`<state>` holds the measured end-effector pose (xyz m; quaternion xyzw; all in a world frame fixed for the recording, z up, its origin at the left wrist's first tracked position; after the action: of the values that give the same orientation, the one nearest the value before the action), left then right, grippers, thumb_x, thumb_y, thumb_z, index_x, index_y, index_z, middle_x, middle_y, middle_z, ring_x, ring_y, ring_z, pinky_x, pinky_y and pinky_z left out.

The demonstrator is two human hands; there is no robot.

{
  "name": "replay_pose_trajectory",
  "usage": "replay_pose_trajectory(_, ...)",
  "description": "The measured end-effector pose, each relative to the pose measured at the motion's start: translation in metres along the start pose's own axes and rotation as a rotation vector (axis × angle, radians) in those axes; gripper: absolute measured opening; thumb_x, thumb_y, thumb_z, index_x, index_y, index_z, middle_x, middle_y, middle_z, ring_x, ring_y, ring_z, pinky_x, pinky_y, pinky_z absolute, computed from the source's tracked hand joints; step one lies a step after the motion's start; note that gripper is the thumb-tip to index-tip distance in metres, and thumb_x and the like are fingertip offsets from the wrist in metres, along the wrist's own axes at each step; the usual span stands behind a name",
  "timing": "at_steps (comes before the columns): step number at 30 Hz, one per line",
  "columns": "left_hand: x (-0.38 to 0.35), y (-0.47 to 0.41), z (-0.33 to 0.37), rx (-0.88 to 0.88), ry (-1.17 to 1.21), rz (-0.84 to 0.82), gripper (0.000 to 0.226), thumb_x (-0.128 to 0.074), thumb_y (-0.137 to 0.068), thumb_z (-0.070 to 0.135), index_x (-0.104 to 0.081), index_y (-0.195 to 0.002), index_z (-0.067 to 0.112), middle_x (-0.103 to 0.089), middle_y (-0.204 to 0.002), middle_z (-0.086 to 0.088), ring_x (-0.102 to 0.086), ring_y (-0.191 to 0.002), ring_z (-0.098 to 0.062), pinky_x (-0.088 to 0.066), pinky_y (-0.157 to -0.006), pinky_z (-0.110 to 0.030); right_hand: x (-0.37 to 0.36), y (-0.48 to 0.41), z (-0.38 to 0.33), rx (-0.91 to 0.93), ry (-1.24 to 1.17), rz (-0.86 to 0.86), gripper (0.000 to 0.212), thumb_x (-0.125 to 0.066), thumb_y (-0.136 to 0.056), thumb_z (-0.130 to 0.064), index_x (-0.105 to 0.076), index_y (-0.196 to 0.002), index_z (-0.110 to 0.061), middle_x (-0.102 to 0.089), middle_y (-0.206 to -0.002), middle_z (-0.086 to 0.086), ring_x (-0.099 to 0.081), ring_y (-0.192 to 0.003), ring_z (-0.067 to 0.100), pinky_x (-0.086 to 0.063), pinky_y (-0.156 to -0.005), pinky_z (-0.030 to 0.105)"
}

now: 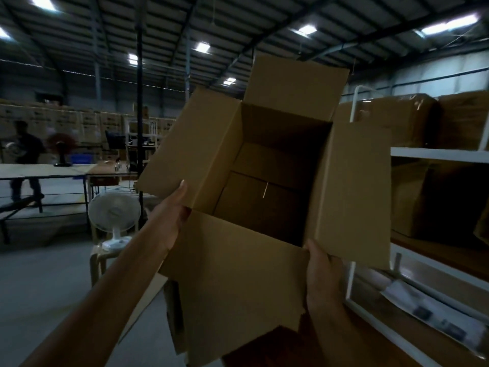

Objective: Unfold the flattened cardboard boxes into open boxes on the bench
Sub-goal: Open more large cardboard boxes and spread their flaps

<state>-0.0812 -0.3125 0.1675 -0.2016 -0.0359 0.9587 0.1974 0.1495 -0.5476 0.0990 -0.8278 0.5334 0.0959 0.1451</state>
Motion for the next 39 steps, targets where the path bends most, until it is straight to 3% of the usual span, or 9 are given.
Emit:
replay_pose_trajectory(3,0.014,-0.044,0.003,0.006,0.004,-0.063,0.030,-0.056,-0.094,0.042,-0.060,-0.113,0.019,-0.070,-0.104,-0.001,-0.069,-0.089,-0.015,-0.053,-0.054,-0.024,-0.040,-0.001,0.003,0.035,0.003,0.022,0.016,-0.059,-0.093,-0.022,-0.060,-0.078,-0.017,-0.060,-0.087,0.001,-0.054,-0.081,0.015,-0.039,-0.070,0.034)
replay_pose_trajectory(6,0.030,-0.090,0.013,0.003,-0.003,-0.129,0.046,-0.057,-0.092,0.047,-0.057,-0.128,0.018,-0.069,-0.117,-0.005,-0.068,-0.100,-0.020,-0.053,-0.066,-0.030,-0.079,-0.011,0.015,0.019,-0.044,0.068,0.019,-0.058,-0.093,-0.019,-0.055,-0.075,-0.013,-0.056,-0.080,0.004,-0.053,-0.076,0.018,-0.039,-0.063,0.032)
replay_pose_trajectory(12,0.057,-0.180,0.024,-0.010,0.027,-0.185,0.075,-0.072,-0.075,0.056,-0.048,-0.137,0.023,-0.066,-0.123,-0.004,-0.067,-0.106,-0.023,-0.054,-0.075,-0.038,-0.148,-0.036,0.042,0.035,-0.140,0.143,0.021,-0.062,-0.089,-0.025,-0.057,-0.101,-0.009,-0.058,-0.085,0.006,-0.055,-0.074,0.017,-0.041,-0.061,0.031)
replay_pose_trajectory(16,0.064,-0.234,0.017,0.016,0.030,-0.198,0.082,-0.076,-0.068,0.057,-0.049,-0.137,0.023,-0.065,-0.125,-0.003,-0.066,-0.108,-0.022,-0.054,-0.079,-0.038,-0.178,-0.061,0.056,0.057,-0.149,0.196,0.031,-0.065,-0.074,-0.033,-0.060,-0.094,-0.009,-0.058,-0.086,0.008,-0.056,-0.078,0.021,-0.043,-0.063,0.030)
replay_pose_trajectory(21,0.070,-0.305,-0.006,0.043,0.027,-0.173,0.076,-0.070,-0.076,0.056,-0.047,-0.139,0.019,-0.060,-0.128,-0.004,-0.060,-0.109,-0.021,-0.047,-0.082,-0.035,-0.222,-0.100,0.080,0.079,-0.092,0.129,0.015,-0.065,-0.083,-0.024,-0.058,-0.079,-0.011,-0.054,-0.077,0.006,-0.054,-0.074,0.019,-0.043,-0.065,0.030)
replay_pose_trajectory(25,0.072,-0.356,-0.033,0.086,-0.027,-0.216,0.101,-0.072,-0.062,0.065,-0.036,-0.147,0.022,-0.053,-0.135,-0.006,-0.055,-0.114,-0.024,-0.042,-0.094,-0.042,-0.251,-0.126,0.094,0.120,0.027,0.052,0.015,-0.061,-0.090,-0.012,-0.050,-0.081,-0.010,-0.044,-0.074,0.010,-0.048,-0.068,0.017,-0.039,-0.064,0.033)
replay_pose_trajectory(29,0.066,-0.394,-0.063,0.147,-0.077,-0.228,0.071,-0.064,-0.084,0.053,-0.042,-0.140,0.016,-0.054,-0.129,-0.004,-0.052,-0.113,-0.023,-0.038,-0.094,-0.040,-0.263,-0.139,0.114,0.066,0.129,0.073,0.017,-0.061,-0.090,-0.017,-0.049,-0.079,-0.012,-0.046,-0.075,0.011,-0.050,-0.071,0.023,-0.038,-0.065,0.035)
replay_pose_trajectory(34,0.047,-0.425,-0.094,0.210,-0.114,-0.317,0.035,-0.055,-0.092,0.052,-0.055,-0.095,0.017,-0.058,-0.095,-0.004,-0.055,-0.083,-0.019,-0.040,-0.076,-0.034,-0.269,-0.141,0.117,0.017,0.287,0.085,0.019,-0.061,-0.090,-0.025,-0.059,-0.080,-0.010,-0.057,-0.075,0.011,-0.059,-0.074,0.023,-0.042,-0.068,0.033)
replay_pose_trajectory(39,0.034,-0.447,-0.081,0.023,-0.246,-0.483,0.031,-0.046,-0.098,0.049,-0.048,-0.112,0.021,-0.057,-0.092,0.000,-0.058,-0.085,-0.020,-0.039,-0.071,-0.028,-0.284,-0.133,0.115,0.021,0.398,0.233,0.017,-0.058,-0.091,-0.027,-0.056,-0.081,-0.013,-0.055,-0.081,0.007,-0.054,-0.078,0.019,-0.039,-0.070,0.033)
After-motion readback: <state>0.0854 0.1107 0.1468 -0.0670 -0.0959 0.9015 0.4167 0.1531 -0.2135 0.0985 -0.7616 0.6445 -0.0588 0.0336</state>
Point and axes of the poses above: each hand's wrist, its own y-axis away from the middle knuckle, its own x-axis out of the back of the hand, z = x × y, the point moved 10 cm from there along -y, towards the middle knuckle
